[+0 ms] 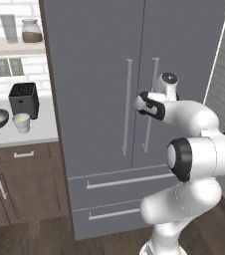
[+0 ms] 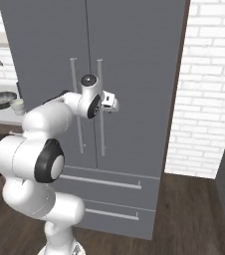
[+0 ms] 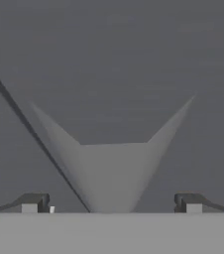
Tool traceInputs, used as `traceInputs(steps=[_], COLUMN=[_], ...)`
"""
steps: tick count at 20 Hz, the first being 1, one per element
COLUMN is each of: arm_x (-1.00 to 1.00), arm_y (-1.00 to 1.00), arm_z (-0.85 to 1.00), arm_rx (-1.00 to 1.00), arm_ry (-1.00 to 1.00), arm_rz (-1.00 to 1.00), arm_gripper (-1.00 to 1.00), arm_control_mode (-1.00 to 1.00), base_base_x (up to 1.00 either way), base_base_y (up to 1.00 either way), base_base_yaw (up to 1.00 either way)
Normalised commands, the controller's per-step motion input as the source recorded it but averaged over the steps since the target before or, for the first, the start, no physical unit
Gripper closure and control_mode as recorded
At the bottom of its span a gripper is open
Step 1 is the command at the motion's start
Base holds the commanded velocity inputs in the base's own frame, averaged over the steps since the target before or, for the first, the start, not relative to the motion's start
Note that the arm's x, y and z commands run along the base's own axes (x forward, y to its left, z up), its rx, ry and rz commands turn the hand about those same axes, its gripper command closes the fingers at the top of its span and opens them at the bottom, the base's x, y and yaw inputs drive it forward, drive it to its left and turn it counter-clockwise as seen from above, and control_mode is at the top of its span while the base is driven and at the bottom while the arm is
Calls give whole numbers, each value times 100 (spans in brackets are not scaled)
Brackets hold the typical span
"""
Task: Grab a lemon wedge from the fridge and one ice cube from the ice bowl, and put them in the glass of lemonade.
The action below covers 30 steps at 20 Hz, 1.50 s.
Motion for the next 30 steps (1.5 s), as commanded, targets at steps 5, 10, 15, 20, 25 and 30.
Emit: traceInputs(steps=[5,10,15,20,25,30], arm_x=[40,52,31,-1,-37,-61], arm_y=[0,0,0,-7,-56,-84], arm_z=[-8,-1,3,3,2,0], arm_rx=[0,0,0,0,1,6], arm_ry=[-7,-3,1,1,0,0], arm_rz=[0,0,0,-1,-13,-15], arm_gripper=[-100,-100,100,100,100,100], arm_control_mode=[-100,-100,-100,-100,-100,-100], base_base_x=[0,0,0,0,0,0], base_base_y=[0,0,0,0,0,0], base_base_yaw=[0,0,0,0,0,0])
